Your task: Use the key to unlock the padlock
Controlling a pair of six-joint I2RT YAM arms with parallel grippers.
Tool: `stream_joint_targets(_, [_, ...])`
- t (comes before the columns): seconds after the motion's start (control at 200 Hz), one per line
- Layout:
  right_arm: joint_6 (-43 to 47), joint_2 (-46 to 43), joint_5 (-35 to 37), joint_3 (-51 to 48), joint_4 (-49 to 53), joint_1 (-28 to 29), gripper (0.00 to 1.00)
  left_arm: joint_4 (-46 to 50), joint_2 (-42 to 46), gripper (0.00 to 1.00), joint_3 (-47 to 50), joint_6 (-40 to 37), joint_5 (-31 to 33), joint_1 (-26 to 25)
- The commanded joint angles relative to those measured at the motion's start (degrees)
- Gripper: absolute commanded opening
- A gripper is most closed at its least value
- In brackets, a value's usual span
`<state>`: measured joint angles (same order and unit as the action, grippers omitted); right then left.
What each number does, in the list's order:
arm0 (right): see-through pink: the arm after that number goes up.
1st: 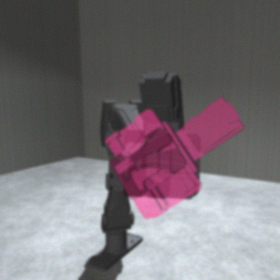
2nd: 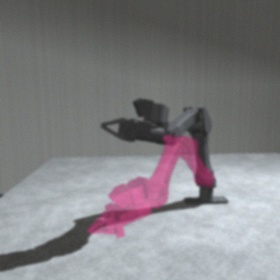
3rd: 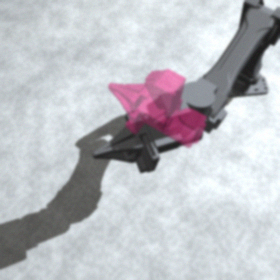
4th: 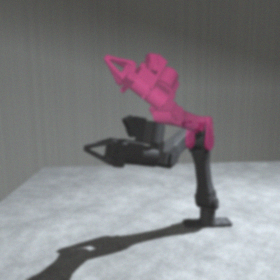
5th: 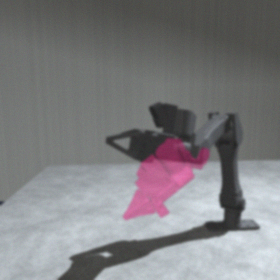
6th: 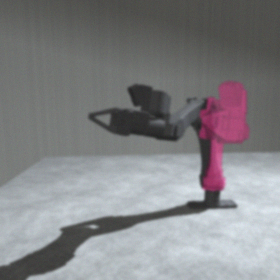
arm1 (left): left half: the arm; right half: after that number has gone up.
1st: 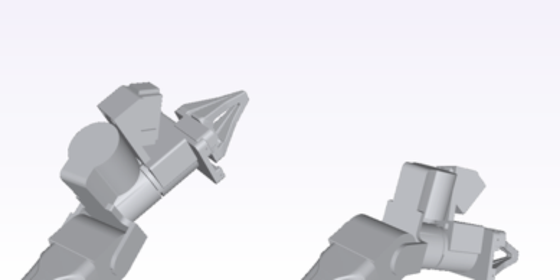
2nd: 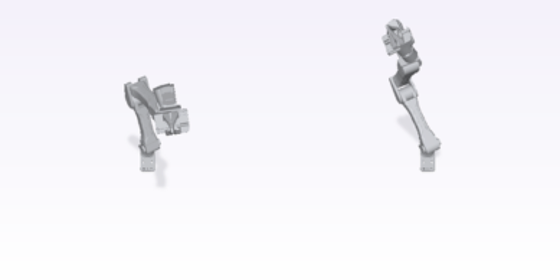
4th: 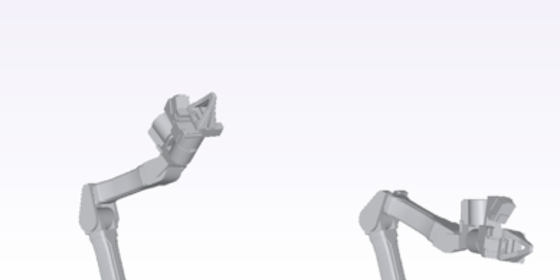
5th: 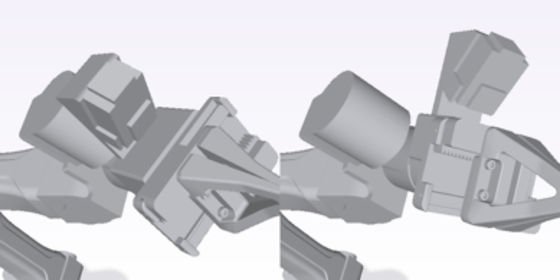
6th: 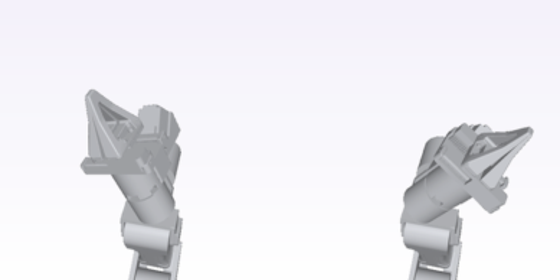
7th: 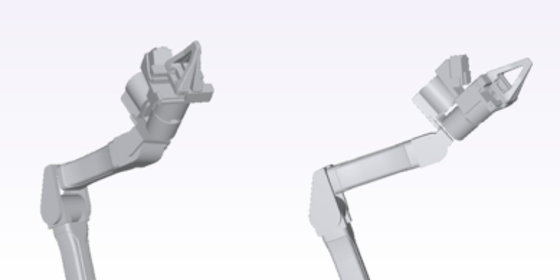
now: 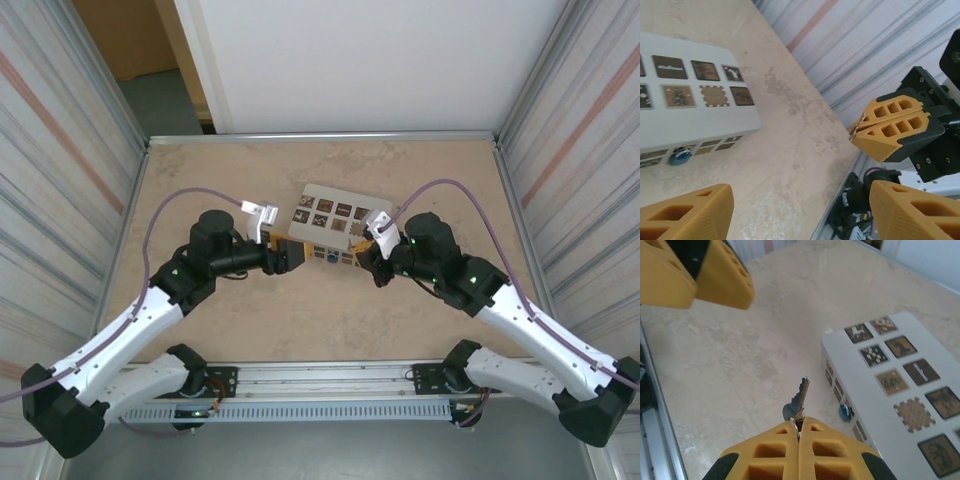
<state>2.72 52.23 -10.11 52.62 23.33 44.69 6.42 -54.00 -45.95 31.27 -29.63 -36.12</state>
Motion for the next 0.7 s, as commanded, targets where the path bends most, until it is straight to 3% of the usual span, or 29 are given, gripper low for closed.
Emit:
stream_joint_targets(0.0, [3.84,1.36,-1.36,2.96,-1.52,1.61,0.00,-3.03,-0.22,0.71,-2.83,-0.61,-5.00,-0.78])
stream_joint_targets(0.696, [4.31,3.76,1.41,5.74,-1.68,8.31,0.00,-6.05,-7.06,0.43,-7.64,-1.09,-7.10,-5.71])
